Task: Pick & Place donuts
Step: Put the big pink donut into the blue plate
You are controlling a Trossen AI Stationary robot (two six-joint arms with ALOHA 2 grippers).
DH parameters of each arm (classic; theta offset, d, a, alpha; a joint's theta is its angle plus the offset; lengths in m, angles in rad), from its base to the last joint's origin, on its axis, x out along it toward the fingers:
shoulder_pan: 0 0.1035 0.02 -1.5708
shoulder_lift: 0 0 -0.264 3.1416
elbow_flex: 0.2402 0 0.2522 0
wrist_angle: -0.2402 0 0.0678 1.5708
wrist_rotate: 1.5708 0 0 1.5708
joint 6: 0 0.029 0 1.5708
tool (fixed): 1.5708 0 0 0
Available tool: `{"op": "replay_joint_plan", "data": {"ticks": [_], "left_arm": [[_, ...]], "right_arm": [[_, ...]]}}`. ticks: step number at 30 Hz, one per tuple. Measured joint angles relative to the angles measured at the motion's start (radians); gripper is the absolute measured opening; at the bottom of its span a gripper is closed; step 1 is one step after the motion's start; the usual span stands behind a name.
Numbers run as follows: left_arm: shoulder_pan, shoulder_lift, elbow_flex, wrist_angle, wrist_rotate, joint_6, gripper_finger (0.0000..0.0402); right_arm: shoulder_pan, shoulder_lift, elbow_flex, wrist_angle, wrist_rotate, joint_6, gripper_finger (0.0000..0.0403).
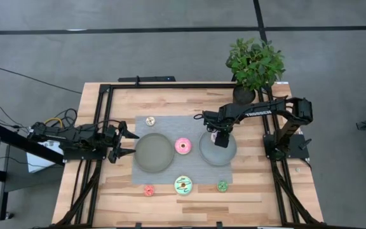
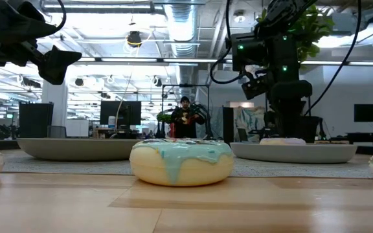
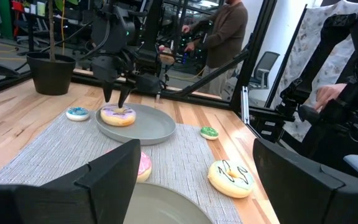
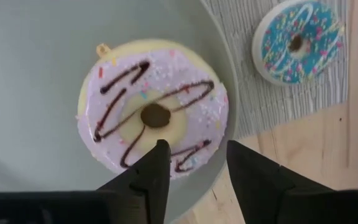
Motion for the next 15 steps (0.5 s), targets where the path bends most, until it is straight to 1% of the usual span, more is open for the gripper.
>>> {"op": "replay_joint_plan", "data": {"ticks": [7, 15], "left_arm": [[0.0, 0.0, 0.0, 0.0, 0.0, 0.0, 0.0304], [0.0, 0.0, 0.0, 0.003, -0.002, 0.0, 0.0304]], "right_arm": [[0.015, -0.026, 0.0, -0.017, 0.001, 0.011, 0.0134], [0.098, -0.116, 0.023, -0.019, 0.0, 0.076, 0.0134]]}}
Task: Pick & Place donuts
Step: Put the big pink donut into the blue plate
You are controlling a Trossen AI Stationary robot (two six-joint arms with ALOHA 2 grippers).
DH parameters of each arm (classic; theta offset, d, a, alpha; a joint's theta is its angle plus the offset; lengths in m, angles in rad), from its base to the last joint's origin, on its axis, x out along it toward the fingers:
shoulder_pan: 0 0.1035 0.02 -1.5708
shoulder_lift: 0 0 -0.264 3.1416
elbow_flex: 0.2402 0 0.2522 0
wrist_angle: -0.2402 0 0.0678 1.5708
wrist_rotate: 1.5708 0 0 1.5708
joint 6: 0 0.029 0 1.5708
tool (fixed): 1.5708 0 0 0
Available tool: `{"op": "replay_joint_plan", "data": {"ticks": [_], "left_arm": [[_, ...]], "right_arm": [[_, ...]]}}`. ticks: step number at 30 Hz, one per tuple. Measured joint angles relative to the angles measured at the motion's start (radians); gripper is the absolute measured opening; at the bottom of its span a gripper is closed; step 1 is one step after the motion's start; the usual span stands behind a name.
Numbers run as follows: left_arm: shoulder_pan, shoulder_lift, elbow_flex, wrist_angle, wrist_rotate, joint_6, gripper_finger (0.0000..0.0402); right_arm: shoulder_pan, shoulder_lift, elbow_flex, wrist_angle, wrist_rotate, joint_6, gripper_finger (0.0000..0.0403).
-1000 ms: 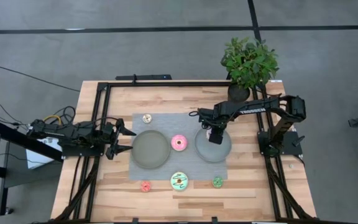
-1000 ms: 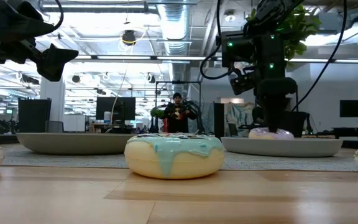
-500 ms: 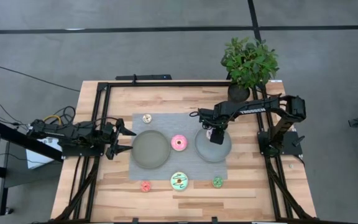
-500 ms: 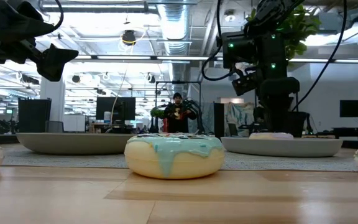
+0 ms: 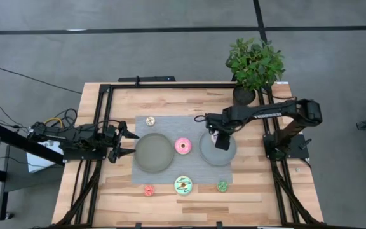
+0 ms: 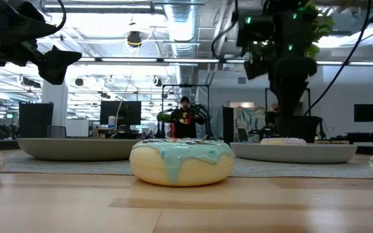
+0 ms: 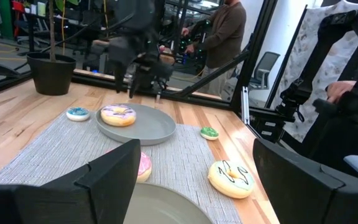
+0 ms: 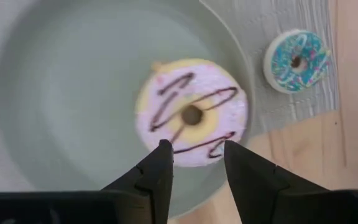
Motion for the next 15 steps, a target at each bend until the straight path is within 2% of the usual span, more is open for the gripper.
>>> {"op": "replay_joint_plan", "data": {"ticks": [8, 12, 15], "left_arm": [[0.0, 0.0, 0.0, 0.001, 0.0, 0.0, 0.0304], [0.0, 0.0, 0.0, 0.001, 0.0, 0.0, 0.0304], [0.0, 0.0, 0.0, 0.003, -0.007, 0.0, 0.0304]], "right_arm": [[0.115, -0.098, 0.001, -0.005, 0.0, 0.021, 0.0134], [0.133, -0.166, 0.001, -0.008, 0.008, -0.007, 0.0134], [0.12, -0.233, 0.001, -0.008, 0.06, -0.03, 0.0132]]}}
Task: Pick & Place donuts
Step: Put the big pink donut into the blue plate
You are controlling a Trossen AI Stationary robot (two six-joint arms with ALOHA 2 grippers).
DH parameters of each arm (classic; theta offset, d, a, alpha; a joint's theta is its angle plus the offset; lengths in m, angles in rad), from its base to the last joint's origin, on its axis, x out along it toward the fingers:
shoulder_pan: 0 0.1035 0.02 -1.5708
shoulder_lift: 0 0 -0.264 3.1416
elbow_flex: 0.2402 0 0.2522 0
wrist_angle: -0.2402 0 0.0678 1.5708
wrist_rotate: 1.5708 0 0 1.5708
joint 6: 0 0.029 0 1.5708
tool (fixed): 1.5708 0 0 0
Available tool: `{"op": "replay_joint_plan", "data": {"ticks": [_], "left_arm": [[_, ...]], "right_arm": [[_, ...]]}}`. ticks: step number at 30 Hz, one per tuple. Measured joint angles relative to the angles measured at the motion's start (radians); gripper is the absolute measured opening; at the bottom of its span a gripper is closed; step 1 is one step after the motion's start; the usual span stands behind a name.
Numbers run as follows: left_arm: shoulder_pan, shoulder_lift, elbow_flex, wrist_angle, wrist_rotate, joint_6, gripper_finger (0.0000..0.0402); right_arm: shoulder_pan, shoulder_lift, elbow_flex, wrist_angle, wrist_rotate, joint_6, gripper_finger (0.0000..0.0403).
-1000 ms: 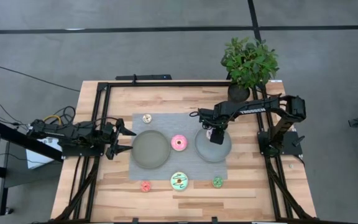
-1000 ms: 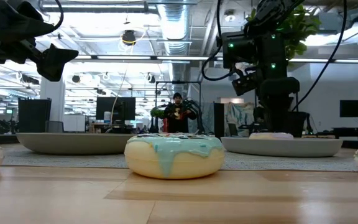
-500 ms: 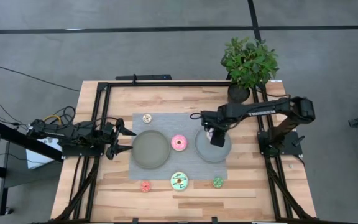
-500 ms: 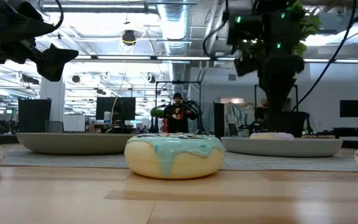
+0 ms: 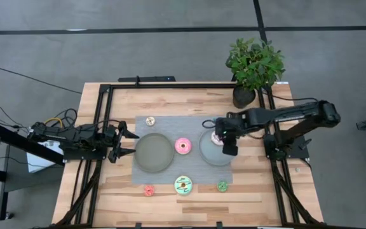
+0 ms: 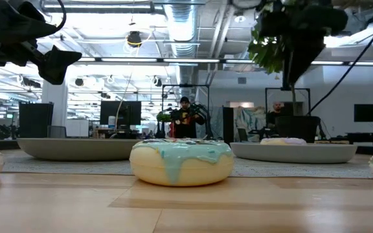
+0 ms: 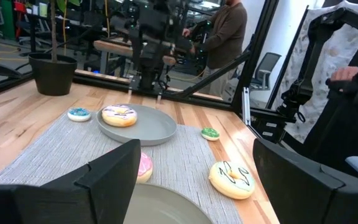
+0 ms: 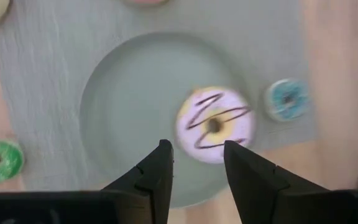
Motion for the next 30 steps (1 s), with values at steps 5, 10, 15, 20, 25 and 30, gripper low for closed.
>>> {"op": "replay_joint_plan", "data": {"ticks": [5, 10, 15, 20, 25, 30], "left_arm": [[0.0, 0.0, 0.0, 0.003, -0.026, 0.0, 0.0304], [0.0, 0.0, 0.0, 0.003, -0.031, 0.0, 0.0304], [0.0, 0.0, 0.0, 0.013, -0.076, 0.0, 0.0304], [0.0, 0.0, 0.0, 0.021, -0.126, 0.0, 0.0304], [0.0, 0.0, 0.0, 0.023, -0.13, -0.001, 0.0304], [0.0, 0.0, 0.0, 0.027, -0.169, -0.005, 0.0304]], "right_arm": [[-0.04, -0.129, -0.024, 0.029, 0.022, -0.018, 0.0134], [-0.06, -0.254, -0.111, 0.09, 0.02, -0.02, 0.0132], [-0.051, -0.364, -0.224, 0.183, 0.02, 0.007, 0.0134], [-0.032, -0.454, -0.341, 0.308, 0.018, 0.018, 0.0133], [-0.012, -0.504, -0.408, 0.347, 0.018, 0.056, 0.0133], [0.008, -0.527, -0.435, 0.401, 0.018, 0.057, 0.0133]]}}
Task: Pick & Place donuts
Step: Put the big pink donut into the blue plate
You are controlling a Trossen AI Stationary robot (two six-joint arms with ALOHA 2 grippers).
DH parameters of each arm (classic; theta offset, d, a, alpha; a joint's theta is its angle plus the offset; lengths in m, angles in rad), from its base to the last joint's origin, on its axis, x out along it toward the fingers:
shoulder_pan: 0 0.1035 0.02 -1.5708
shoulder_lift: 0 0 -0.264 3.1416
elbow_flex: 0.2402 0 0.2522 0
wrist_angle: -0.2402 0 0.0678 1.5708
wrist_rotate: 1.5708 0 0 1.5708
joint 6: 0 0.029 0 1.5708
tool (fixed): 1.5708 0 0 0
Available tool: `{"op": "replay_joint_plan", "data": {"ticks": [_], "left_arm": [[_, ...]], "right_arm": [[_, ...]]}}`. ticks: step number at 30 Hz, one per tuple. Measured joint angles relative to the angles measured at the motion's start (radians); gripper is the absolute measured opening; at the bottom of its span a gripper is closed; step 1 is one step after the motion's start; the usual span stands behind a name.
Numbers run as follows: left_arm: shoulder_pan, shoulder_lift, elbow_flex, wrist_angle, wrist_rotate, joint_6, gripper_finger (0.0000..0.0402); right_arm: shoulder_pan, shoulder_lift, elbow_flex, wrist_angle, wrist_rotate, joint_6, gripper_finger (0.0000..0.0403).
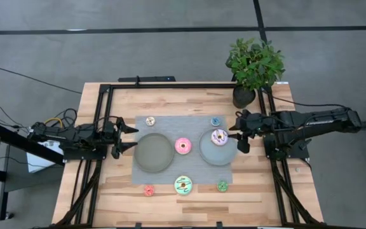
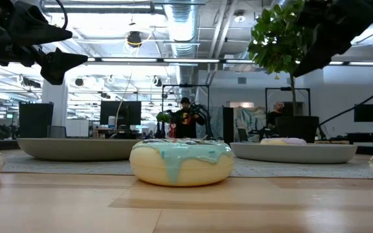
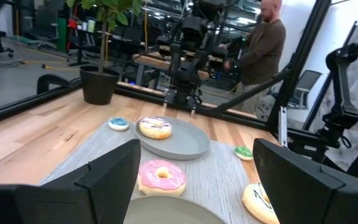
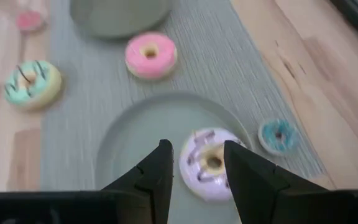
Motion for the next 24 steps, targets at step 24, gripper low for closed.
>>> {"op": "replay_joint_plan", "data": {"ticks": [24], "left_arm": [[0.0, 0.209, 0.045, 0.165, -0.041, -0.039, 0.0304]], "right_arm": [[-0.001, -0.016, -0.021, 0.062, 0.004, -0.007, 0.0132]]}}
